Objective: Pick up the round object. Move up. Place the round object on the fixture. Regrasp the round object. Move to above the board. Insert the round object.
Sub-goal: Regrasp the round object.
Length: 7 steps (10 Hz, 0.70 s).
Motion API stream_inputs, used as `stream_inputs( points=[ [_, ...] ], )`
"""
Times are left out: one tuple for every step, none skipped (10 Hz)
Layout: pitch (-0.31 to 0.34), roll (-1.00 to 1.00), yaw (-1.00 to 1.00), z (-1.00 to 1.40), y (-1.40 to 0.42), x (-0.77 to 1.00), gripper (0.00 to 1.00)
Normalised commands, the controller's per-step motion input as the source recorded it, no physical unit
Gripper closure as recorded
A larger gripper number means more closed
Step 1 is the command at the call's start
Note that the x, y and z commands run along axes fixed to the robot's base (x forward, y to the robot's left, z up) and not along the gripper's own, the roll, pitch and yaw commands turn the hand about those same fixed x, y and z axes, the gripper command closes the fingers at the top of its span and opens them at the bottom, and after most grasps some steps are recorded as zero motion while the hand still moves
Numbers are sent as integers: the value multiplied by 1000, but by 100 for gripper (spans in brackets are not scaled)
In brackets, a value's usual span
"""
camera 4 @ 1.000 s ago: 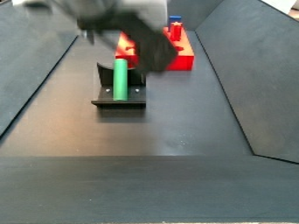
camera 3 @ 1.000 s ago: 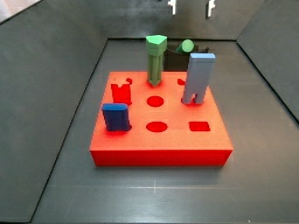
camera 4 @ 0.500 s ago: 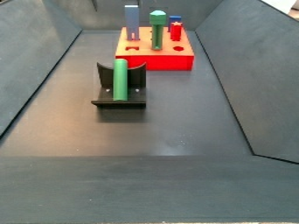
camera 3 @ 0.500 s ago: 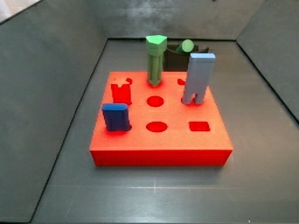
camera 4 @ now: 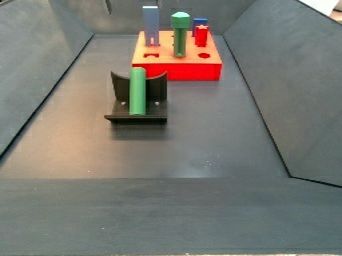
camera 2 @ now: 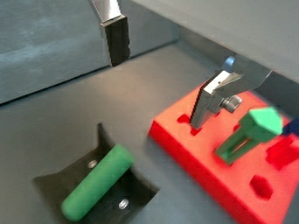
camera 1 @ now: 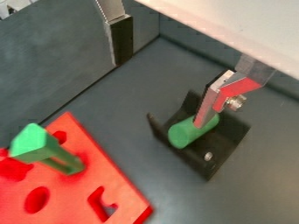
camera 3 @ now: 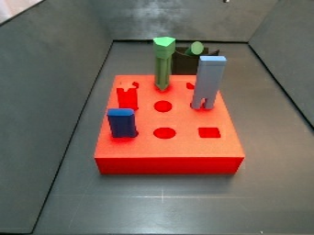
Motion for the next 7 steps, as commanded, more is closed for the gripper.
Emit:
stream_inputs(
  points=[
    [8,1000,10,14,-25,-38,0],
    [1,1000,11,6,-22,-28,0],
    [-2,1000,11,0,-23,-22,0],
    [-8,1000,13,3,-18,-16,0],
    [-7,1000,15,1,-16,-18,0],
    [-4,1000,16,3,-21,-14,0],
    [2,1000,17,6,-21,-6,0]
  ],
)
